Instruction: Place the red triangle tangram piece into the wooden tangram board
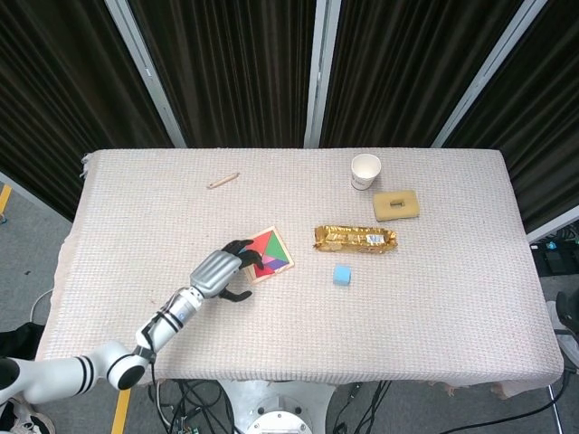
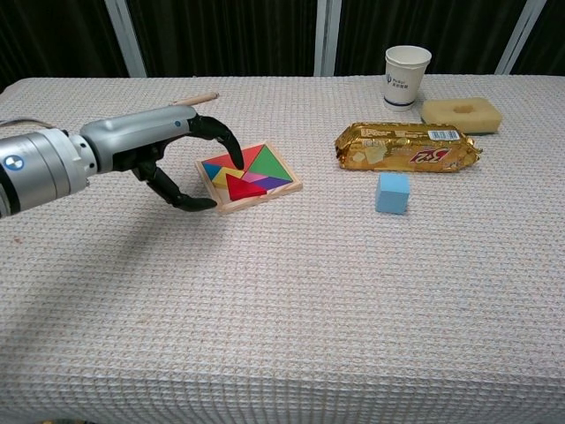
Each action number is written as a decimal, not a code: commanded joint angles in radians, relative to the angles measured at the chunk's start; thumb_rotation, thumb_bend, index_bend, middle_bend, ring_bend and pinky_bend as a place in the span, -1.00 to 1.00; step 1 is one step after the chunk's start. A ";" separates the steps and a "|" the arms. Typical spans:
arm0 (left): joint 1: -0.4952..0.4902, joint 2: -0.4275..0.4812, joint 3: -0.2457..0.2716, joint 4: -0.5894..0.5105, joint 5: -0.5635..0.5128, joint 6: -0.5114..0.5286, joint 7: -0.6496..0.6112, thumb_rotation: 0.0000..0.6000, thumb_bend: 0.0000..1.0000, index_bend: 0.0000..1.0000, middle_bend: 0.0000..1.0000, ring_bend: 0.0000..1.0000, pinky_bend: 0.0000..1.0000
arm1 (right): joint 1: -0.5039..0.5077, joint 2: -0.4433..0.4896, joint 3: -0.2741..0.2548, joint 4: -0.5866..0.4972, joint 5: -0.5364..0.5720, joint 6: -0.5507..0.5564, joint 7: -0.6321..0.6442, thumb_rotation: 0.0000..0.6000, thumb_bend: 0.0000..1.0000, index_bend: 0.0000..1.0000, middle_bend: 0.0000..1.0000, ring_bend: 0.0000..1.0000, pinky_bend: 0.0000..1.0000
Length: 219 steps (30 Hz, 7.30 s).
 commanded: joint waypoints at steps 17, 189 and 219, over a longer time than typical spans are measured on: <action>-0.024 -0.027 0.014 0.057 0.015 -0.047 -0.014 1.00 -0.48 -0.54 -0.64 -1.00 -0.82 | 0.001 -0.007 -0.002 0.007 0.005 -0.009 0.002 1.00 -0.31 -1.00 -1.00 -1.00 -1.00; -0.054 -0.093 -0.010 0.180 -0.002 -0.032 0.102 1.00 -0.48 -0.21 -0.84 -1.00 -0.82 | -0.002 -0.022 0.001 0.018 0.018 -0.018 -0.006 1.00 -0.30 -1.00 -1.00 -1.00 -1.00; -0.060 -0.109 -0.010 0.203 -0.008 -0.041 0.109 1.00 -0.48 -0.08 -0.84 -1.00 -0.82 | -0.001 -0.027 -0.003 0.028 0.021 -0.026 -0.001 1.00 -0.30 -1.00 -1.00 -1.00 -1.00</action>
